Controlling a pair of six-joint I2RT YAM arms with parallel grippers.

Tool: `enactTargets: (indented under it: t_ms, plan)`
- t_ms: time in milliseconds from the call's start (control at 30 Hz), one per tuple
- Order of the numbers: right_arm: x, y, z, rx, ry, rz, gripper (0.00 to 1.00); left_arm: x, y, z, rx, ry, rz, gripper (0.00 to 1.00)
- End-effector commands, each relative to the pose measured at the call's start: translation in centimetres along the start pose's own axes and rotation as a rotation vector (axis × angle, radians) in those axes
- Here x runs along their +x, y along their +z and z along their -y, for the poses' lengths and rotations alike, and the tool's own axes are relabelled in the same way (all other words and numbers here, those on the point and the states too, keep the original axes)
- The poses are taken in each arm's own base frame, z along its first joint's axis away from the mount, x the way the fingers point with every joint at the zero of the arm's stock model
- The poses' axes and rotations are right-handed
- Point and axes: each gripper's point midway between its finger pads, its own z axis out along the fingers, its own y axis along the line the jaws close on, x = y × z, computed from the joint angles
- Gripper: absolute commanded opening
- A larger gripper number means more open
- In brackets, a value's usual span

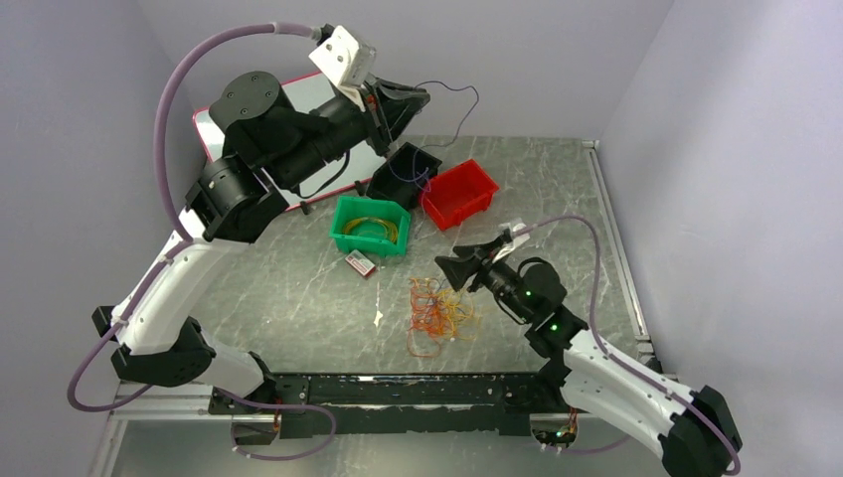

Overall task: Untangle the cables
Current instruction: Untie the cable.

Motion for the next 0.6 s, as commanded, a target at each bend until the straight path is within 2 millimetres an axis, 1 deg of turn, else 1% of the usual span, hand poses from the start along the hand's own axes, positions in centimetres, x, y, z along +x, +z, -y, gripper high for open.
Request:
enactTargets:
  t_ms: [0,67,133,233,300,433,567]
  plan:
    - [-6.1,-1.1,-1.6,-0.054,-0.146,0.252,0.60,-0.4,-0.5,-0.5,-0.025,0.014,0.013,0.07]
    - [-8.3,-2.1,-2.5,-0.094,-0.220,0.373,0.61,-0.2,-0.5,-0.5,-0.026,0.014,0.009,0.07]
    - [-10.2,-2.6,-3.8,-0.143,-0.291,0.446,0.62,0.0,-0.5,-0.6,-0.027,0.015,0.003,0.07]
    - [-11.3,-2.1,-6.1,-0.238,-0.425,0.435,0.63,0.3,-0.5,-0.4,-0.017,0.016,-0.005,0.07]
    - [-12.1,-1.7,-7.1,-0.277,-0.475,0.441,0.64,0.5,-0.6,-0.2,-0.006,0.017,-0.010,0.07]
    - [-13.9,-0.8,-8.2,-0.307,-0.541,0.481,0.65,0.9,-0.4,0.0,0.005,0.015,-0.021,0.07]
    - [-14.8,-0.1,-9.0,-0.332,-0.615,0.510,0.66,1.2,-0.4,0.1,0.010,0.015,-0.030,0.07]
